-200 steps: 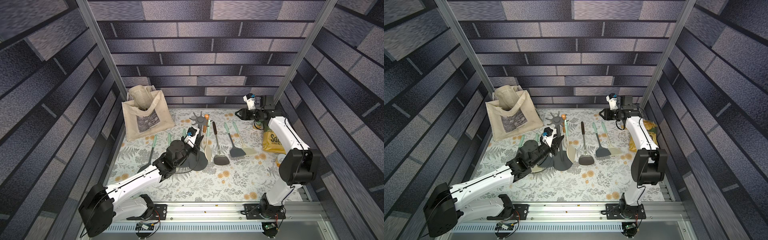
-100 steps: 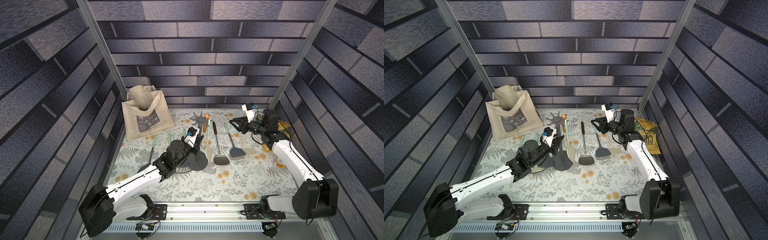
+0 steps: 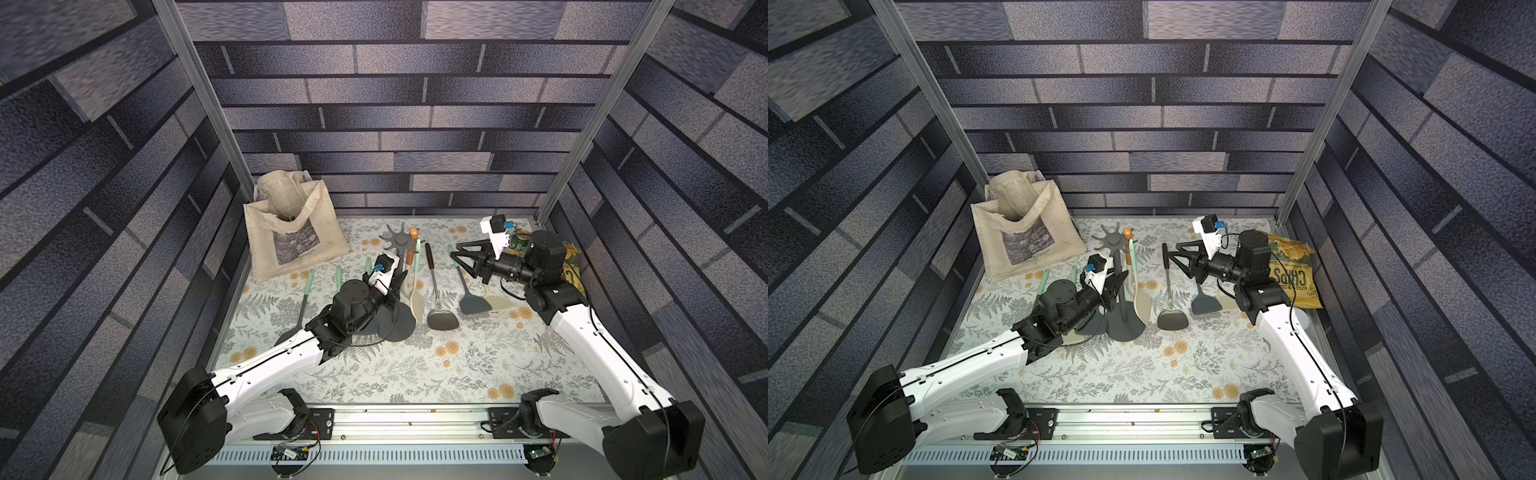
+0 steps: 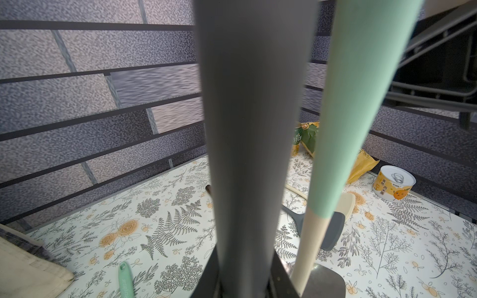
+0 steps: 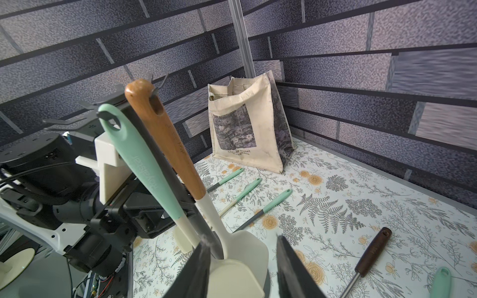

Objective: Take the spatula off the kitchen utensil rack
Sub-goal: Take off the spatula from the rack.

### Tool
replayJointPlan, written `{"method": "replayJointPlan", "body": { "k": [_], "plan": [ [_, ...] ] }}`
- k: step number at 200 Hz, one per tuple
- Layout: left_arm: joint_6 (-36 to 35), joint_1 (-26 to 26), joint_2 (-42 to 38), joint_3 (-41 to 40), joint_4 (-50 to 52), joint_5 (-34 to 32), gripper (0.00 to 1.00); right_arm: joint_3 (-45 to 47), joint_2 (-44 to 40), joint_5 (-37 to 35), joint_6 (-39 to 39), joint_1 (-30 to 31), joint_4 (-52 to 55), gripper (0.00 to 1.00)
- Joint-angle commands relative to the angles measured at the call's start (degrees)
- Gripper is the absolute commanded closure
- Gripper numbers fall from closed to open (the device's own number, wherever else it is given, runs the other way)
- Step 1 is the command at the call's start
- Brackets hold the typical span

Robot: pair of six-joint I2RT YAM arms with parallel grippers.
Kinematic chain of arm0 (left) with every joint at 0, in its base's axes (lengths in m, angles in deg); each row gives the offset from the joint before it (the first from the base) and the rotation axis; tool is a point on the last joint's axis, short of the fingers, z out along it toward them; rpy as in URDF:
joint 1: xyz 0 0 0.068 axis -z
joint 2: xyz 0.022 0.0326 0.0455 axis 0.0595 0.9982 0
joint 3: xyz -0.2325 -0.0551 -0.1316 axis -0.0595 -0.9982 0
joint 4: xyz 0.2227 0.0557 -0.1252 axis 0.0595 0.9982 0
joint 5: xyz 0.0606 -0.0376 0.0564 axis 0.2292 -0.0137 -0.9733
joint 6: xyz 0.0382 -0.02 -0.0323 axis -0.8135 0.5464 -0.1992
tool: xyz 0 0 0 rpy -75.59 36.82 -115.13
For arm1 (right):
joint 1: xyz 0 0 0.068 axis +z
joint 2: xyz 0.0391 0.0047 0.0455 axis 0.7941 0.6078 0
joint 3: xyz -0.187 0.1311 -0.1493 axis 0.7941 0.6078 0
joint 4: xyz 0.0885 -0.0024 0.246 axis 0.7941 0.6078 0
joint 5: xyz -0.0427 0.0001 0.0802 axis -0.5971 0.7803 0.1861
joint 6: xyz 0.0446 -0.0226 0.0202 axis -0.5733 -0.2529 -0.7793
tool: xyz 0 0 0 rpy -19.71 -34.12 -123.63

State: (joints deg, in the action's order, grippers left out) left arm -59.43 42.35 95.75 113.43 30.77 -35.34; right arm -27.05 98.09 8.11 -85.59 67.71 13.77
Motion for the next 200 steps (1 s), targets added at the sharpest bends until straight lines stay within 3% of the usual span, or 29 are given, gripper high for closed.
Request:
{"method": "replayJointPlan", "body": {
  "k": [1, 200],
  "plan": [
    [-1.56, -0.17, 0.96, -0.46, 6.16, -0.35, 0.86, 0.81, -1.08, 2.43, -1.51, 2.12, -1.63, 0.57],
    [-1.91, -0.36, 1.23, -0.37, 6.6, -0.52, 0.86, -4.25, 7.71, 4.33, 1.65, 12.99, -4.31, 0.57]
  ]
}}
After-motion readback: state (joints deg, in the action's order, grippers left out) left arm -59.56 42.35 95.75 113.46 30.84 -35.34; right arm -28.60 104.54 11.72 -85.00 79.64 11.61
